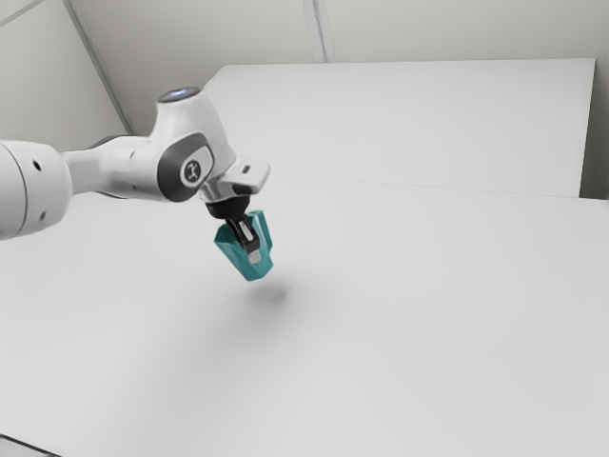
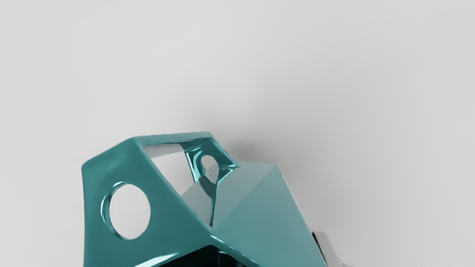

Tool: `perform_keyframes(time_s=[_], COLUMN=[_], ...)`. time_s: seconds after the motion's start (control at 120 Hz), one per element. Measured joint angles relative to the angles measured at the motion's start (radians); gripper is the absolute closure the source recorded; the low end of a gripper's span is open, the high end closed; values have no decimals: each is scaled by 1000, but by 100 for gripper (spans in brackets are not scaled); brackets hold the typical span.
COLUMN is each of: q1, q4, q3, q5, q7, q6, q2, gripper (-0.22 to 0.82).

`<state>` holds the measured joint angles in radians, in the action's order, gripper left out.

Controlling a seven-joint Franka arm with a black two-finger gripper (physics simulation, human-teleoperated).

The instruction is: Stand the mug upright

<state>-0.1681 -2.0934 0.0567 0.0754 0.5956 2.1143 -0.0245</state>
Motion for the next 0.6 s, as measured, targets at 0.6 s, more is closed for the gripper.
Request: perform_keyframes(time_s=[0.6], q1=[-36], q4=[-174], q3=[-51], q5=[-183], q7=[-403], q6=[88], q2=[45], gripper=[78])
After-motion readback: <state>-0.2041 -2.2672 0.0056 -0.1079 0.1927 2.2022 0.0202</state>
